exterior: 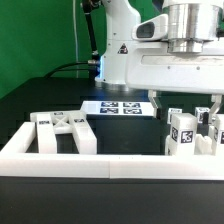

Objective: Assemble chair

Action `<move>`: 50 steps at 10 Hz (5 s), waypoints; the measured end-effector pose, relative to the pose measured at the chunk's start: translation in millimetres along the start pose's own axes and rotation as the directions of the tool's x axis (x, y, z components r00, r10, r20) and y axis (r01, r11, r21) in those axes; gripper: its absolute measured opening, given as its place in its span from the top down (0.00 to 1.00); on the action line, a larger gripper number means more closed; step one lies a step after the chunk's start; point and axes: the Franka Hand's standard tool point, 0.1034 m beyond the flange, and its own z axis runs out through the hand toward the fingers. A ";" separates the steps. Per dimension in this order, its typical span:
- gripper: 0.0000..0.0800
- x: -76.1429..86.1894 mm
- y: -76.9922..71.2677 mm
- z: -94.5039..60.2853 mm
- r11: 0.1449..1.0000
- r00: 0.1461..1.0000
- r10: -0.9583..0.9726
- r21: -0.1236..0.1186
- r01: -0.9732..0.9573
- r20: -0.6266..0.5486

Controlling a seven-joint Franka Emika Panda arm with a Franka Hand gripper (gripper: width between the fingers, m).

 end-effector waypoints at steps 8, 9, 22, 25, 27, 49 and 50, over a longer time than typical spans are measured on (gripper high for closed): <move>0.20 2.0 4.2 1.1 0.918 0.918 -0.397 -0.016 0.397 0.000; 0.42 1.9 4.2 1.1 0.924 0.924 -0.383 -0.015 0.383 0.000; 0.64 1.5 4.2 0.8 0.664 0.664 0.747 -0.010 -0.747 0.002; 0.63 1.1 4.2 0.0 0.615 0.615 0.788 -0.014 -0.788 -0.002; 0.33 1.9 6.9 -0.8 0.714 0.714 0.700 -0.021 -0.700 0.002; 0.64 0.5 11.9 -3.2 0.996 0.996 -0.079 -0.047 0.080 0.033; 0.64 0.1 15.0 -3.6 0.997 0.998 -0.057 -0.056 0.059 0.040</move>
Offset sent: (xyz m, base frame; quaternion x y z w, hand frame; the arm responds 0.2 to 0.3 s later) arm -0.0013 0.0042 0.0027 0.0104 -0.0081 -0.1340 0.9909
